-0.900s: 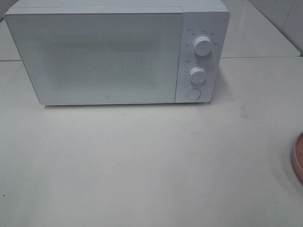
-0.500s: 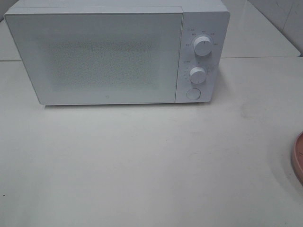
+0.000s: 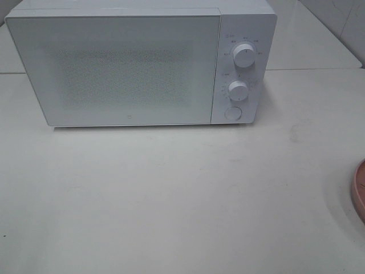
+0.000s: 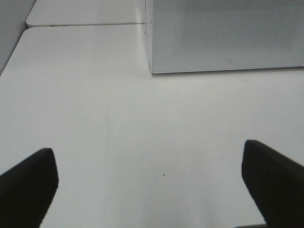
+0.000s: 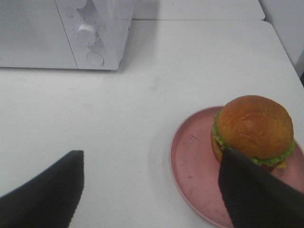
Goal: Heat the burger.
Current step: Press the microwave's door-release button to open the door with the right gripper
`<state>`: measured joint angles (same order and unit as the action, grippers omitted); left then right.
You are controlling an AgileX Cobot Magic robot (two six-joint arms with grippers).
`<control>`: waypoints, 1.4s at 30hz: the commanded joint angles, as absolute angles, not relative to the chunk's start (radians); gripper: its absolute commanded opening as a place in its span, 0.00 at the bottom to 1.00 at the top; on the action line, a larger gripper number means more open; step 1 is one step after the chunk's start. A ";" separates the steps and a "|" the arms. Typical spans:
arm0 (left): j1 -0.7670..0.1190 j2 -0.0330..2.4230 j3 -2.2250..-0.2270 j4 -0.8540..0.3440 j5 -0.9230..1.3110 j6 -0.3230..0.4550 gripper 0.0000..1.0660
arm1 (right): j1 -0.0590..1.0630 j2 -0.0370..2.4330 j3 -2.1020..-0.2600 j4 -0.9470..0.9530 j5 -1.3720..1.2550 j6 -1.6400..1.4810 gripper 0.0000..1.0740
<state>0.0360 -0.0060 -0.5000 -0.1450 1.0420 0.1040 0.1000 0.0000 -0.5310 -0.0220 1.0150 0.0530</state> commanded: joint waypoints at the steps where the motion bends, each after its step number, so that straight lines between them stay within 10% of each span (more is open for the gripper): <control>1: 0.031 -0.030 -0.497 -0.143 1.039 0.102 0.94 | 0.097 0.055 -0.548 -0.020 0.941 0.053 0.70; 42: 0.031 -0.030 -0.497 -0.143 1.039 0.102 0.94 | 0.097 0.647 -0.548 -0.016 0.437 0.053 0.70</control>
<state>0.0360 -0.0060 -0.5000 -0.1450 1.0420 0.1040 0.1000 0.6250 -0.5400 -0.0210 0.4810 0.0530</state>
